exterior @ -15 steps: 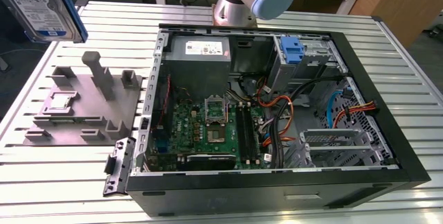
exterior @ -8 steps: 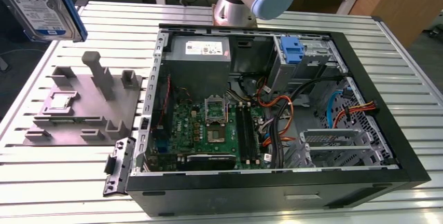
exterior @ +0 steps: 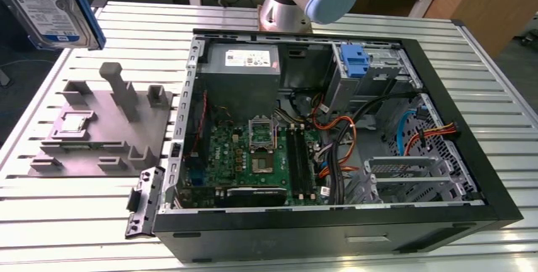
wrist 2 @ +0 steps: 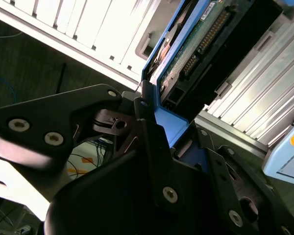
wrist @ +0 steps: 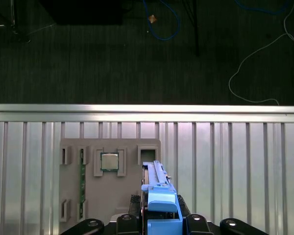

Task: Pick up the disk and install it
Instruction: 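Pick up the disk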

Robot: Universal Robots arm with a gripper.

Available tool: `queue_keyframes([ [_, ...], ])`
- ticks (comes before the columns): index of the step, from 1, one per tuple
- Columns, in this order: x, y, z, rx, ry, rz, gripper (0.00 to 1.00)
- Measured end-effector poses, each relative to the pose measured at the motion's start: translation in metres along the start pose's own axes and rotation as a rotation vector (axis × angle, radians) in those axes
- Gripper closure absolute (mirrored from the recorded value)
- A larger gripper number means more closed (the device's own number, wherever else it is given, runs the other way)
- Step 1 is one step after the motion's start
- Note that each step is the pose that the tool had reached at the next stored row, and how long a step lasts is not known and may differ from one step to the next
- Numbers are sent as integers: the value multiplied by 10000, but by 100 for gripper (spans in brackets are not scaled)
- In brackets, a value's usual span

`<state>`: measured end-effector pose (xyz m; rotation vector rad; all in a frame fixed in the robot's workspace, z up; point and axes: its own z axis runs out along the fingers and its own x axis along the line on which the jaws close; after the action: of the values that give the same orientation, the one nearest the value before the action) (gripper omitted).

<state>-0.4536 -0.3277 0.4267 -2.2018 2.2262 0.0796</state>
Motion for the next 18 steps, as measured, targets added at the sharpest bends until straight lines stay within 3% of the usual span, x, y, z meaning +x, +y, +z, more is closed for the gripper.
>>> queue_keyframes([
  [18,-2,1,-53,0,5,0,63],
])
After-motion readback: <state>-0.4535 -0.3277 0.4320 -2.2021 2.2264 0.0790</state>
